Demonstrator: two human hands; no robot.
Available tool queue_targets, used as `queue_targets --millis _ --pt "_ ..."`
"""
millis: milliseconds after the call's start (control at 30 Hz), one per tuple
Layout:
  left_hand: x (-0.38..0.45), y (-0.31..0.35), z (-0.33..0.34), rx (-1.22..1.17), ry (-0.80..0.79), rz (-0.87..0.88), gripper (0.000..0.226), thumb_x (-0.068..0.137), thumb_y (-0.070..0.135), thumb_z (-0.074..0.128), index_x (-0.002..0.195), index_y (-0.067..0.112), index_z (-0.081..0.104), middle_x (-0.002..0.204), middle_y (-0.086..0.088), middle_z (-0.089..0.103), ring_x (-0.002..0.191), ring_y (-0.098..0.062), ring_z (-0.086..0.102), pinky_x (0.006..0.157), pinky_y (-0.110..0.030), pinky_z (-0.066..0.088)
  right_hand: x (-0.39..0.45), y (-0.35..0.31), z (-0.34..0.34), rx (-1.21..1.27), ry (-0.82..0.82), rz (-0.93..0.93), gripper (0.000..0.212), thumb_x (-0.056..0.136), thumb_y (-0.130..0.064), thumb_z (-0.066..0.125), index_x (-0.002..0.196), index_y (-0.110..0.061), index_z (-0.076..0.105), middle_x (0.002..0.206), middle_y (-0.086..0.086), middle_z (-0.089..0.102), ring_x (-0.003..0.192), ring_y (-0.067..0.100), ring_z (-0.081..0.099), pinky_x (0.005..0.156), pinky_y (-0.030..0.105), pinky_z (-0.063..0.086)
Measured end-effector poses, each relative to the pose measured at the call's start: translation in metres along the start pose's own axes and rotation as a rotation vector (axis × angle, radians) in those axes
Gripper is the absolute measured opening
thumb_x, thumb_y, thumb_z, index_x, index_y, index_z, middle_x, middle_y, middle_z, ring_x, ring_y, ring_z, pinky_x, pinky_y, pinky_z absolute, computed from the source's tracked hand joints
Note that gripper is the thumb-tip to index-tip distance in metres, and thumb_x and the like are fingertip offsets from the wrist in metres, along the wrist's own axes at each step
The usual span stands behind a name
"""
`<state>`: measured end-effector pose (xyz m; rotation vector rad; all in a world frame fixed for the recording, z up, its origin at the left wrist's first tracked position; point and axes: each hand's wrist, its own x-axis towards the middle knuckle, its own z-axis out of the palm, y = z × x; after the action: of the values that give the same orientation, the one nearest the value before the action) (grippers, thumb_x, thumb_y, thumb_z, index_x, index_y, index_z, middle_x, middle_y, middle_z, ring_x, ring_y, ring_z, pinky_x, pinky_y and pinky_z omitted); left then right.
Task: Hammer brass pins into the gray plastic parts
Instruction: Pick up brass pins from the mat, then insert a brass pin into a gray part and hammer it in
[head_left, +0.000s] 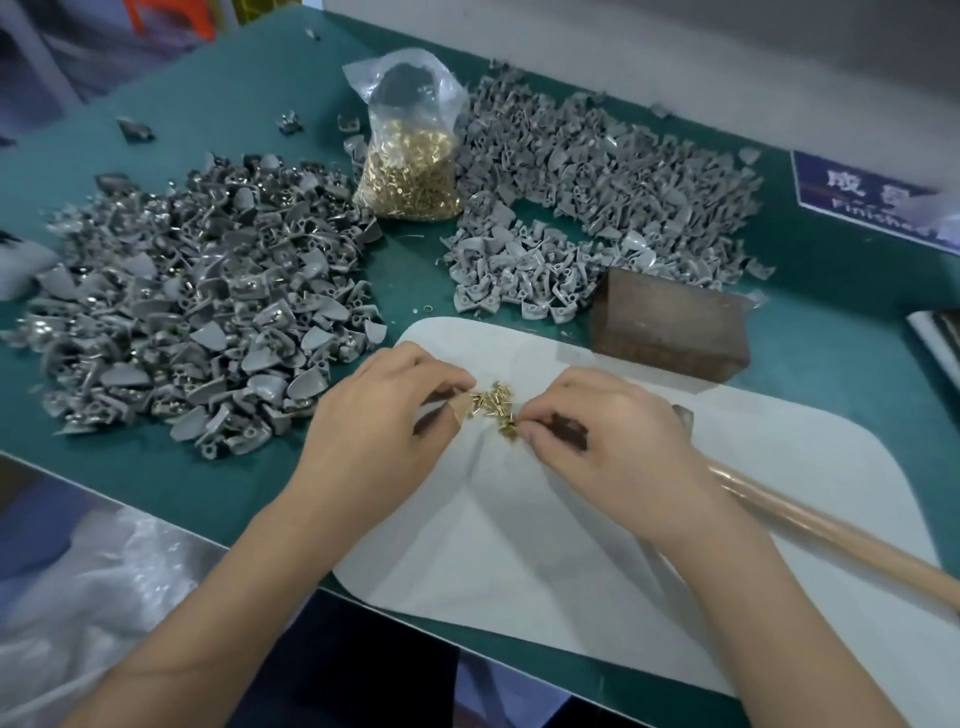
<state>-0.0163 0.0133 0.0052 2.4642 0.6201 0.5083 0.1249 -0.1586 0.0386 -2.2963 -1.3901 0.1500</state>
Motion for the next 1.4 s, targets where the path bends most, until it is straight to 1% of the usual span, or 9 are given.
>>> queue_targets --millis 100,200,333,467,600,767,1000,1233,1400 --pt "0.009 0.002 -0.003 -0.056 -0.044 0.012 0.024 0.097 0.037 0.062 0.120 0.037 0.070 0.104 0.020 0.056 0.091 0.005 0.053 0.075 -0.014 0.043 0.001 -0.003 0.000 -0.117 0.036 -0.050 0.005 0.092 -0.032 0.071 0.091 -0.032 0.076 0.089 -0.014 0.065 0.092 0.010 0.061 0.065 0.022 0.025" --pt "0.037 0.005 -0.007 -0.049 -0.025 -0.004 0.025 0.099 0.034 0.059 0.123 0.036 0.067 0.105 0.018 0.055 0.085 0.003 0.053 0.081 -0.032 0.049 0.001 -0.004 0.000 -0.110 0.131 -0.016 0.005 0.093 -0.030 0.069 0.090 -0.028 0.072 0.087 -0.011 0.065 0.086 0.012 0.062 0.064 0.024 0.023" --pt "0.071 0.018 0.002 0.117 0.022 0.043 0.029 0.099 0.034 0.059 0.128 0.034 0.064 0.119 0.010 0.059 0.108 -0.011 0.058 0.087 -0.037 0.053 0.003 0.004 0.001 0.022 0.189 0.117 0.006 0.098 -0.034 0.062 0.096 -0.030 0.065 0.085 -0.014 0.069 0.076 0.010 0.058 0.063 0.035 0.042" --pt "0.090 0.024 0.017 0.211 -0.005 0.015 0.037 0.095 0.038 0.066 0.131 0.032 0.061 0.127 0.004 0.054 0.124 -0.019 0.049 0.088 -0.037 0.048 0.006 0.006 0.003 0.062 0.173 0.181 0.007 0.097 -0.039 0.061 0.096 -0.033 0.063 0.082 -0.018 0.067 0.079 0.007 0.058 0.064 0.034 0.045" --pt "0.095 0.021 0.022 0.154 0.034 0.031 0.045 0.091 0.040 0.071 0.133 0.027 0.061 0.132 -0.001 0.052 0.129 -0.024 0.040 0.104 -0.039 0.041 0.007 0.008 0.002 0.181 0.205 0.189 0.004 0.094 -0.029 0.066 0.091 -0.031 0.064 0.085 -0.020 0.068 0.079 0.007 0.062 0.070 0.040 0.053" --pt "0.108 0.019 0.026 -0.002 0.086 0.051 0.045 0.095 0.040 0.067 0.134 0.020 0.056 0.129 -0.004 0.051 0.127 -0.024 0.039 0.105 -0.036 0.038 0.008 0.010 0.002 0.299 0.238 0.180 0.013 0.090 -0.019 0.069 0.089 -0.031 0.066 0.086 -0.020 0.066 0.080 0.013 0.061 0.071 0.046 0.054" --pt "0.161 0.022 0.034 0.193 -0.069 0.159 0.076 0.094 0.072 0.044 0.153 0.024 0.039 0.158 -0.004 0.039 0.150 -0.026 0.022 0.122 -0.049 0.025 0.018 0.024 -0.008 0.338 0.295 0.173 0.018 0.089 -0.013 0.072 0.087 -0.031 0.068 0.086 -0.017 0.069 0.079 0.014 0.063 0.067 0.036 0.053" --pt "0.199 0.021 0.053 0.276 -0.221 0.008 0.084 0.087 0.087 0.023 0.156 0.039 0.031 0.168 -0.002 0.020 0.156 -0.030 0.006 0.122 -0.056 0.011 0.031 0.040 -0.011 0.327 0.325 0.193 0.015 0.087 -0.015 0.074 0.088 -0.030 0.071 0.083 -0.018 0.069 0.078 0.010 0.065 0.069 0.029 0.054" --pt "0.194 0.022 0.059 0.330 -0.204 0.095 0.073 0.092 0.079 0.031 0.150 0.036 0.043 0.156 -0.004 0.039 0.148 -0.031 0.022 0.115 -0.055 0.022 0.030 0.045 -0.008 0.368 0.358 0.137 0.018 0.088 -0.012 0.074 0.090 -0.029 0.070 0.082 -0.016 0.068 0.076 0.012 0.064 0.064 0.016 0.045"
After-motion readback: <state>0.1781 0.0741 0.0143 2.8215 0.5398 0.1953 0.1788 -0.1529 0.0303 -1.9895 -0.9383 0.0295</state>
